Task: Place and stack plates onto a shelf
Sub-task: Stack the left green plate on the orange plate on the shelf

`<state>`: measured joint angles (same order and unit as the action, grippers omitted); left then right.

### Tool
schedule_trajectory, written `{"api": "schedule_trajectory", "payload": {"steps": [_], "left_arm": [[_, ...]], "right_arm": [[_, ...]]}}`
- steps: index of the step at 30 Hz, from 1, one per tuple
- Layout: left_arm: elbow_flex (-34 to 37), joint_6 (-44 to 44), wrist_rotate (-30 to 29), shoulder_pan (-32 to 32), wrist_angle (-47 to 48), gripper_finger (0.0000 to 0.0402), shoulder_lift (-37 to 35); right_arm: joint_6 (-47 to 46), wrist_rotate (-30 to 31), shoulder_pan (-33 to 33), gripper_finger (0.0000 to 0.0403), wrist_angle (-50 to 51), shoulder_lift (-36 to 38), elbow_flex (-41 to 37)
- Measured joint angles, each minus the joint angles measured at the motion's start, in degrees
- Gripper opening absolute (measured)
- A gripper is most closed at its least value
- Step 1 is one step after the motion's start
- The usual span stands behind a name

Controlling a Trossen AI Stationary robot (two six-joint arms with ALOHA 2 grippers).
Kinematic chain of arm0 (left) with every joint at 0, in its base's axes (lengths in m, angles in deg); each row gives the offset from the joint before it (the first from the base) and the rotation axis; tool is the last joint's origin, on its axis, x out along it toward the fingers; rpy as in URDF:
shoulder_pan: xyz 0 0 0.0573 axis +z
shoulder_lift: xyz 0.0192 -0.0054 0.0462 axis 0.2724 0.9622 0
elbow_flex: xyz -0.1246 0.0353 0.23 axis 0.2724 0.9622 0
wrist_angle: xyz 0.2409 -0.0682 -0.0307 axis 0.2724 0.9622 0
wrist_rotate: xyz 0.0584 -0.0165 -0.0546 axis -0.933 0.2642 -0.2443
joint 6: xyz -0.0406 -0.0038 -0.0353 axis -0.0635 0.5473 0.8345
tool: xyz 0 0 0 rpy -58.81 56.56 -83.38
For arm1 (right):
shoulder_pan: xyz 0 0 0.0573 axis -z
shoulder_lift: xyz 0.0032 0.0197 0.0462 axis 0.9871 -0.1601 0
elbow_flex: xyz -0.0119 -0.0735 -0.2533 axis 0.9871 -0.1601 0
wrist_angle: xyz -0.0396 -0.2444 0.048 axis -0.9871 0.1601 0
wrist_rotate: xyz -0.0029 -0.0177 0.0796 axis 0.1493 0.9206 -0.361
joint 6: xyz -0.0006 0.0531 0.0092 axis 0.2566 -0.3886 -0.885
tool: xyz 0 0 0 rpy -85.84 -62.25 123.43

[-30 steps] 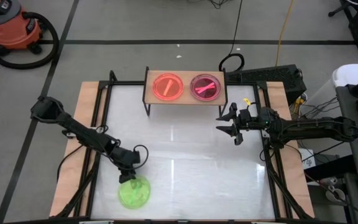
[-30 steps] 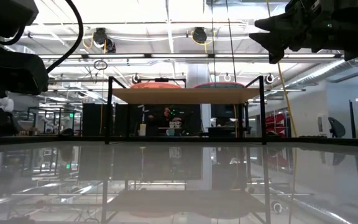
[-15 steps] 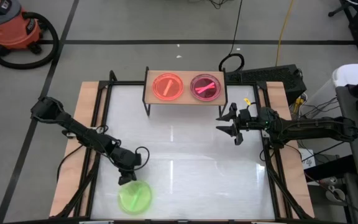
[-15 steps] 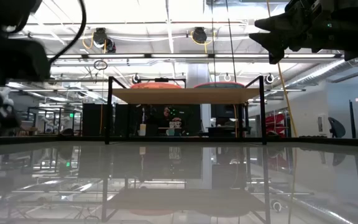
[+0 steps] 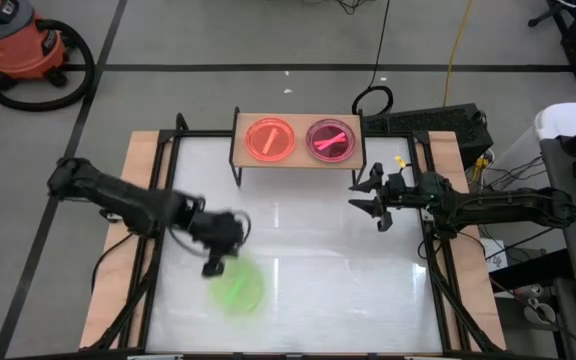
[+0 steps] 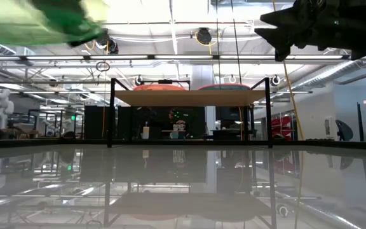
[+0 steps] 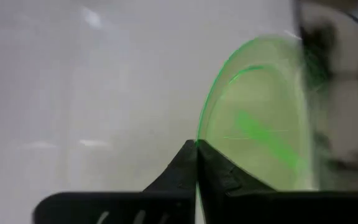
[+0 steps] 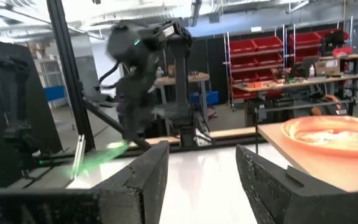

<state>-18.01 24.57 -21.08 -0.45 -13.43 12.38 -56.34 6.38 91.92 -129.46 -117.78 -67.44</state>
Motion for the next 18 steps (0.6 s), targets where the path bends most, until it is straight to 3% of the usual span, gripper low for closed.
{"api": "schedule_trajectory", "payload": {"steps": [4, 9, 14, 18], "left_arm": [[-10.0, -8.9, -6.8, 10.3, 6.4, 0.0001, 0.0], [-19.5, -18.4, -7.4, 29.1, 4.5, 0.0001, 0.3], [-24.3, -17.2, 3.5, 49.2, -1.4, 0.0, 5.1], [-25.2, -10.2, 12.3, 59.3, -5.0, 0.0, 12.1]], "right_arm": [[-0.2, -0.1, 0.0, 0.0169, -1.1, 0.0, 0.0], [-0.2, -0.1, 0.0, 0.0169, -1.3, 0.0, 0.0], [-0.1, -0.1, 0.0, 0.0169, -1.5, 0.0, 0.0], [0.1, -0.1, 0.0, 0.0169, -1.8, 0.0, 0.0]]}}
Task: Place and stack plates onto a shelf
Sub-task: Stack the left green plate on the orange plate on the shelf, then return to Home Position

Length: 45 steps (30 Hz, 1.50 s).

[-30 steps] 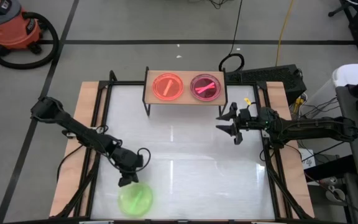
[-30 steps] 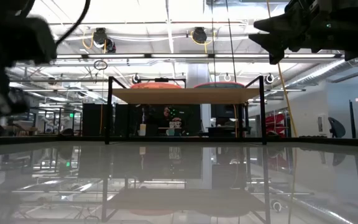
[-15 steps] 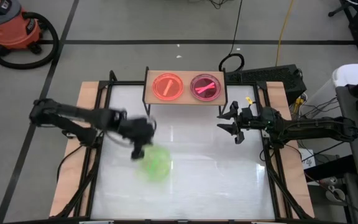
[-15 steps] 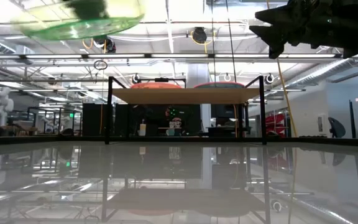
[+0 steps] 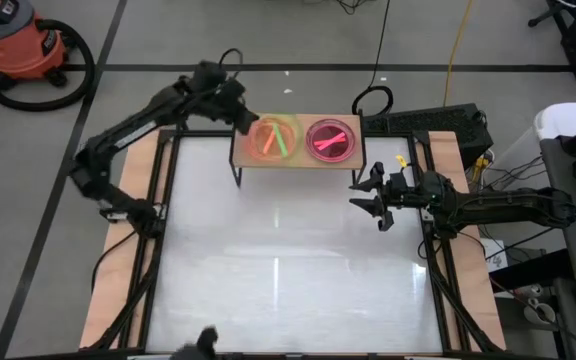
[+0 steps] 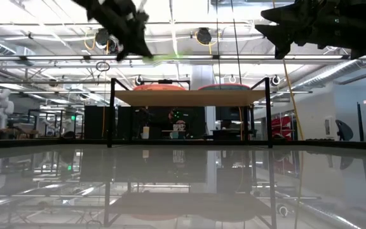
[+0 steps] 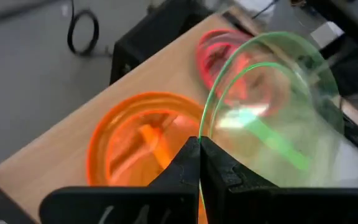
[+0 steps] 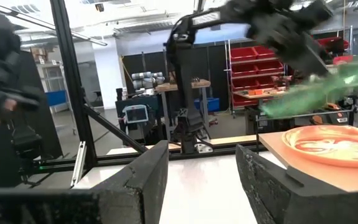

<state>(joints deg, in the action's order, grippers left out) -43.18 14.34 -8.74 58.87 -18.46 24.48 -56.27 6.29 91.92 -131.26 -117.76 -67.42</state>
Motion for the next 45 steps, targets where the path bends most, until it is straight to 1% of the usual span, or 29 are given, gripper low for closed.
{"api": "schedule_trajectory", "payload": {"steps": [2, 7, 11, 13, 17, 21, 24, 27, 30, 32, 35, 36, 38, 41, 43, 45], "left_arm": [[0.0, 1.0, 1.7, 2.1, -1.7, 0.0, 3.5], [0.0, 1.4, 2.3, 5.4, -3.5, 0.0, 9.2], [0.1, 0.4, 2.1, 6.8, -3.7, 0.0003, 10.4], [0.1, -1.7, 2.4, 7.1, -3.9, 0.0014, 10.0], [0.1, -7.5, 3.9, 7.2, -3.0, 0.0066, 8.2], [0.1, -8.4, 3.2, 7.1, -2.8, 0.0128, 6.0], [0.1, -8.4, 2.7, 7.1, -1.9, 0.0164, 3.7], [0.1, -8.5, 2.7, 7.1, -0.5, 0.0183, 0.1], [0.1, -12.5, 2.8, 6.1, 2.1, 0.0184, -5.1], [0.5, -15.7, 2.9, 4.5, 3.7, 0.0174, -9.7], [3.7, -17.8, 2.4, 1.4, 2.2, 0.0144, -17.3], [5.2, -17.8, 2.1, 0.4, 1.4, 0.0132, -19.9], [9.3, -17.5, 1.7, -1.6, -0.2, 0.0108, -25.5], [17.5, -15.4, 1.6, -5.2, -5.6, 0.008, -34.9], [23.8, -14.1, 1.2, -7.7, -9.8, 0.0068, -41.1], [29.7, -12.3, -1.1, -10.0, -13.4, 0.0057, -46.9]], "right_arm": [[0.3, 0.0, 0.0, 0.0169, 0.0, 0.0, 0.0], [0.4, 0.0, 0.0, 0.0169, 0.0, 0.0, 0.0], [0.6, -0.1, 0.0, 0.0169, 0.6, 0.0, 0.0], [1.3, -0.1, 0.0, 0.0169, 0.8, 0.0, 0.0], [1.5, 0.0, 0.0, 0.0169, 0.9, 0.0, 0.0], [1.5, 0.0, 0.0, 0.0169, 0.9, 0.0, 0.0], [1.4, -0.1, 0.0, 0.0169, 1.3, 0.0, 0.0], [1.3, -1.1, 0.0, 0.0169, 1.9, 0.1, 0.0], [1.3, -5.4, 0.0, 0.0169, 1.9, 2.3, 0.0], [1.3, -7.3, 0.0, 0.0169, 2.6, 5.1, 0.0], [1.7, -7.4, 0.1, 0.0169, 7.7, 10.4, 0.0], [2.7, -6.7, 0.1, 0.0169, 10.4, 12.3, 0.0], [4.5, -3.6, 0.1, 0.0168, 16.7, 16.2, 0.0], [6.0, 2.6, 0.1, 0.0159, 26.2, 21.6, 0.0], [6.6, 6.8, 0.1, 0.0143, 31.1, 24.8, 0.0], [8.1, 9.4, 0.1, 0.0119, 35.0, 27.5, 0.0]]}}
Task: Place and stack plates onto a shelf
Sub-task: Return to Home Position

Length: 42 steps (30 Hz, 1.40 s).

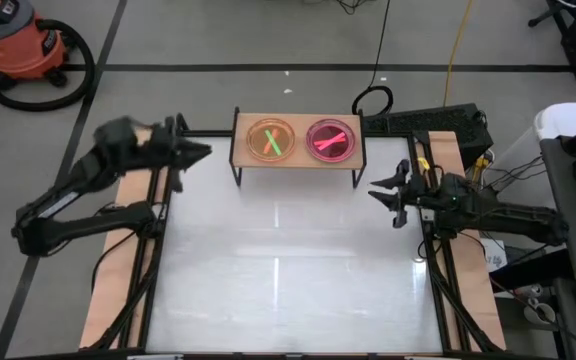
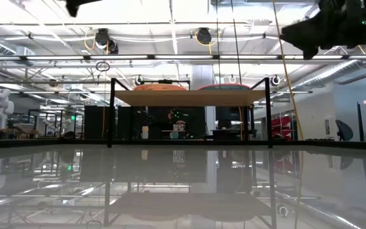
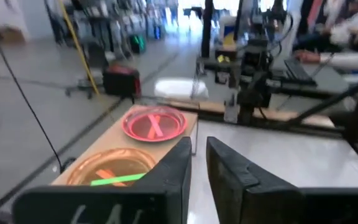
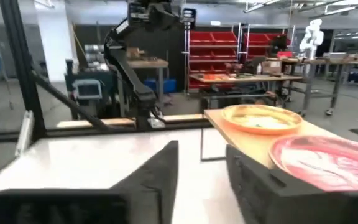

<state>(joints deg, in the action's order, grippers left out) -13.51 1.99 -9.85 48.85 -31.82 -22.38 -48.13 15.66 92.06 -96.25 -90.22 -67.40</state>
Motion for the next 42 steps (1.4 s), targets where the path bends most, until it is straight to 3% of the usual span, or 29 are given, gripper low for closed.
{"api": "schedule_trajectory", "payload": {"steps": [6, 12, 17, 22, 29, 35, 42], "left_arm": [[15.5, 2.9, -4.2, -3.8, -8.8, 0.0019, -15.5], [26.2, 3.5, -4.4, -6.1, -12.0, 0.0004, -25.2], [34.0, 5.2, -4.7, -6.9, -14.4, 0.0003, -31.4], [38.8, 0.8, -4.4, -6.9, -14.5, 0.0002, -37.3], [45.3, -1.1, -2.4, -7.3, -20.6, 0.0002, -38.0], [52.5, -1.6, -2.0, -7.5, -29.5, 0.0001, -38.1], [52.8, -1.3, -1.1, -7.6, -26.8, 0.0002, -37.5]], "right_arm": [[5.1, 1.2, -0.1, 0.0011, 6.5, 2.8, 0.0], [5.5, 1.6, -0.1, 0.0003, 9.6, 2.8, 0.0], [5.5, 8.9, -0.1, 0.0, 12.9, 3.3, 0.0], [7.9, 4.0, -0.1, 0.0, 8.6, 6.0, -3.7], [8.7, 2.5, -0.1, 0.0, -0.8, 10.8, -12.8], [7.3, -0.3, -0.1, 0.0, 1.0, 11.4, -13.1], [5.3, -0.1, -0.1, 0.0, 1.5, 11.1, -13.2]]}}
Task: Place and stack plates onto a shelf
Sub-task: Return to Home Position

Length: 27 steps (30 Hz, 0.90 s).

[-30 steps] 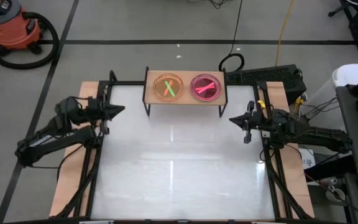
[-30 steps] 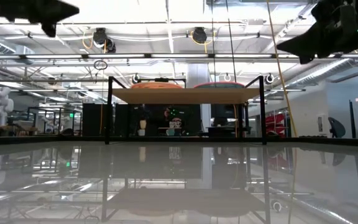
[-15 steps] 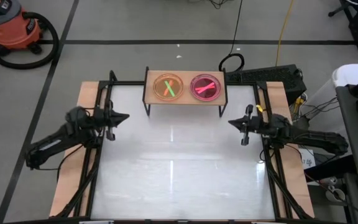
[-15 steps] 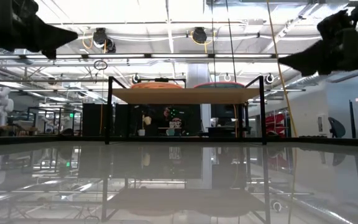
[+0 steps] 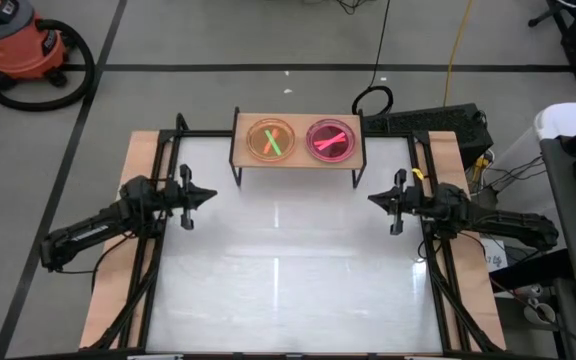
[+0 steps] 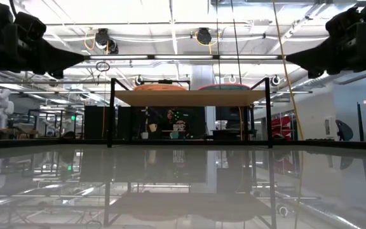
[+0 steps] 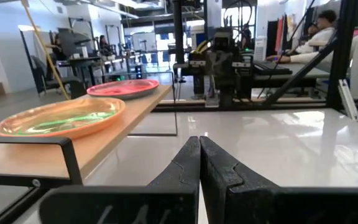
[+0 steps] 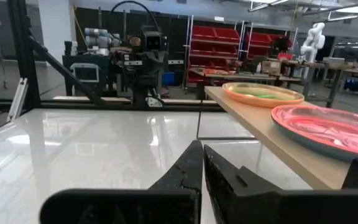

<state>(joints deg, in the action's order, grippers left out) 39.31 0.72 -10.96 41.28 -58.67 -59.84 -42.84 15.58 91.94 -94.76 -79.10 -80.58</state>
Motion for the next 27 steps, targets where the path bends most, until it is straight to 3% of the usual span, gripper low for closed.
{"api": "schedule_trajectory", "payload": {"steps": [5, 27], "left_arm": [[0.0, 3.3, 0.0, 0.0, 0.0, 0.0015, 0.0], [0.0, 2.9, -0.1, 0.0, 0.0, 0.0021, 0.0]], "right_arm": [[0.1, -0.3, 0.0, 0.0, 0.0, -0.1, -0.1], [0.3, -0.3, 0.0, 0.0, 0.0, -0.1, -0.2]]}}
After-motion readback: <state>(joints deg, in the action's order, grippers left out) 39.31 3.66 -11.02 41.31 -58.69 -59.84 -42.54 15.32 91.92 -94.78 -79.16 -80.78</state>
